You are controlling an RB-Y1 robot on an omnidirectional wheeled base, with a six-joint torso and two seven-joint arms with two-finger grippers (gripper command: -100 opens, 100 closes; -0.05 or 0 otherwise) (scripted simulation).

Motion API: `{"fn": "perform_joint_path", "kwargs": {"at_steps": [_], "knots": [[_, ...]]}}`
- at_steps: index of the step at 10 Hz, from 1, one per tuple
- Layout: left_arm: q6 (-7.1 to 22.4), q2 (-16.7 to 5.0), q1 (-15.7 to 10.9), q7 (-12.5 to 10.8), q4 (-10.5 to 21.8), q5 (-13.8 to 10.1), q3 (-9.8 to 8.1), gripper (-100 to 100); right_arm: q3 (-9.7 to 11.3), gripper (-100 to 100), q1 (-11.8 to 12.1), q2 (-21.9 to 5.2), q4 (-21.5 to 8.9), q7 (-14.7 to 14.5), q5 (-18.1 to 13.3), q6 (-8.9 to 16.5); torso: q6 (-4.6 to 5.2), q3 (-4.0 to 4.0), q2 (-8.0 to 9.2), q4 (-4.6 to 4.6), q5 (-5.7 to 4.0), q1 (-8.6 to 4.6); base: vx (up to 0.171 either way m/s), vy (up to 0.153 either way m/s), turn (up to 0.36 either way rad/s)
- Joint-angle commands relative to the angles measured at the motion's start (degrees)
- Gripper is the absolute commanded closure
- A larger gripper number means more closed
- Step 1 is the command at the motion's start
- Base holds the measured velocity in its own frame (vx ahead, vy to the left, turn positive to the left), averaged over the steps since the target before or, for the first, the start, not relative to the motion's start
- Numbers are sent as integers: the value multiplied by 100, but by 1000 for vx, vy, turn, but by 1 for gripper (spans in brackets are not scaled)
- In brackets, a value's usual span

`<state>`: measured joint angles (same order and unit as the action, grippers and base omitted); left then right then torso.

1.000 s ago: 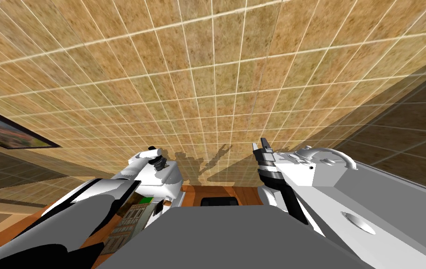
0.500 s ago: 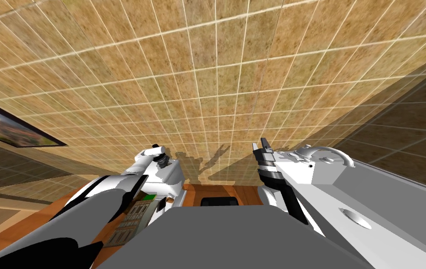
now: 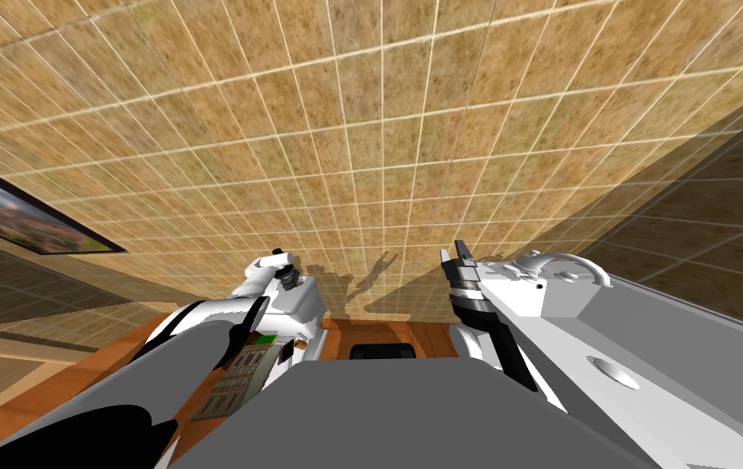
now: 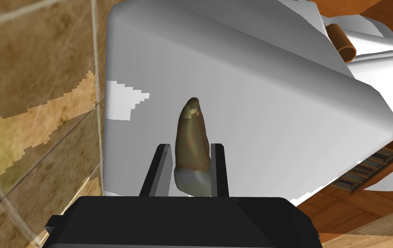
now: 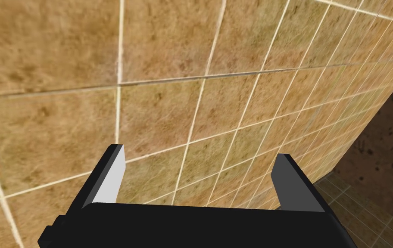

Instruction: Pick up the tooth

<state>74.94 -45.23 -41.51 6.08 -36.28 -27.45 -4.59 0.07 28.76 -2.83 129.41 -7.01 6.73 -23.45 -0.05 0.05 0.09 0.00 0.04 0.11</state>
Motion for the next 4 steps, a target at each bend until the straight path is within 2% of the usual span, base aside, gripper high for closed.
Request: {"fn": "perform_joint_path", "kwargs": {"at_steps": [1, 2, 3, 4], "knots": [[134, 201, -188, 13, 86, 286, -268, 100, 0, 0, 0, 0, 0, 0, 0, 0, 0, 0, 0, 0, 0, 0, -42, 28, 17], [134, 201, -188, 13, 86, 450, -268, 100, 0, 0, 0, 0, 0, 0, 0, 0, 2, 1, 3, 0, 1, 0, -38, 25, -4], [125, 176, -135, 4, 40, 334, -242, 100, 0, 0, 0, 0, 0, 0, 0, 0, 0, 1, 2, 1, 0, 1, -13, 9, -4], [126, 181, -146, 9, 53, 354, -247, 0, 0, 0, 0, 0, 0, 0, 0, 0, -1, -2, -4, -1, 0, -2, 0, 0, 0]]}}
